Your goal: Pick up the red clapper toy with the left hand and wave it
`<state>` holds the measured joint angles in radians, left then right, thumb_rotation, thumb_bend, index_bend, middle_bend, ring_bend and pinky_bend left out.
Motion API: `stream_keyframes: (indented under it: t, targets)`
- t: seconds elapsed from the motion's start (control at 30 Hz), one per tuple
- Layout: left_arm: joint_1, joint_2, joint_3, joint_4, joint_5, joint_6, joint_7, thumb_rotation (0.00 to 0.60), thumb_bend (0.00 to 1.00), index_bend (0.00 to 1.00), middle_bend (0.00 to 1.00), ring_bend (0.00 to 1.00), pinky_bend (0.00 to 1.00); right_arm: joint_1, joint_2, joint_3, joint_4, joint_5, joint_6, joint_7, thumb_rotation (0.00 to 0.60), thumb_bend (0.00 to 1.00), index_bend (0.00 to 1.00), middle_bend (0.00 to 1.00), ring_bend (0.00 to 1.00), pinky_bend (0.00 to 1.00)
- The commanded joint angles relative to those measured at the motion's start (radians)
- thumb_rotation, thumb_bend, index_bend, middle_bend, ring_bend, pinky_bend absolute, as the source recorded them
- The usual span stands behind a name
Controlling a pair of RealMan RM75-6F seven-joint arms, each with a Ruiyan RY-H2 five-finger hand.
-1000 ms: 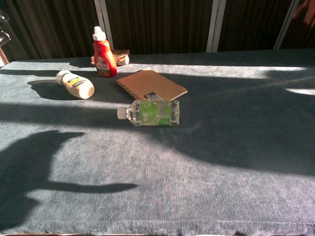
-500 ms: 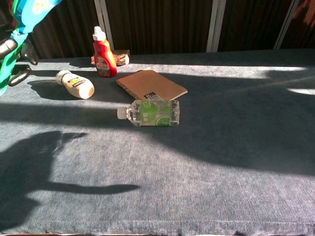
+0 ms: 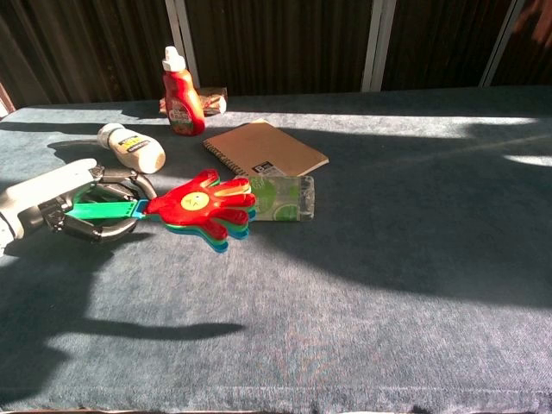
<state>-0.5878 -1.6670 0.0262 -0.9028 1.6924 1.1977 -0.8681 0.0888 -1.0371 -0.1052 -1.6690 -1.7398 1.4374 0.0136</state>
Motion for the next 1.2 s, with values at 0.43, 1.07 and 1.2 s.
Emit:
stream_keyframes:
  t: [0.43, 1.07, 1.2]
  targets:
    - [0.008, -0.069, 0.043, 0.147, -0.028, -0.049, 0.187, 0.6, 0.44, 0.19, 0.02, 0.0, 0.0, -0.001, 0.003, -0.001, 0.001, -0.002, 0.001, 0.005, 0.6, 0.08, 0.0, 0.0, 0.0, 0.0]
    - [0.313, 0.38, 0.123, -0.582, -0.025, 0.341, 0.882, 0.6, 0.44, 0.03, 0.0, 0.0, 0.0, -0.01, 0.0, 0.006, -0.001, 0.001, 0.021, -0.009, 0.6, 0.08, 0.0, 0.0, 0.0, 0.0]
    - [0.414, 0.413, 0.156, -0.601, 0.041, 0.498, 0.926, 0.6, 0.44, 0.02, 0.0, 0.0, 0.0, -0.016, -0.005, 0.013, 0.001, 0.005, 0.033, -0.02, 0.6, 0.08, 0.0, 0.0, 0.0, 0.0]
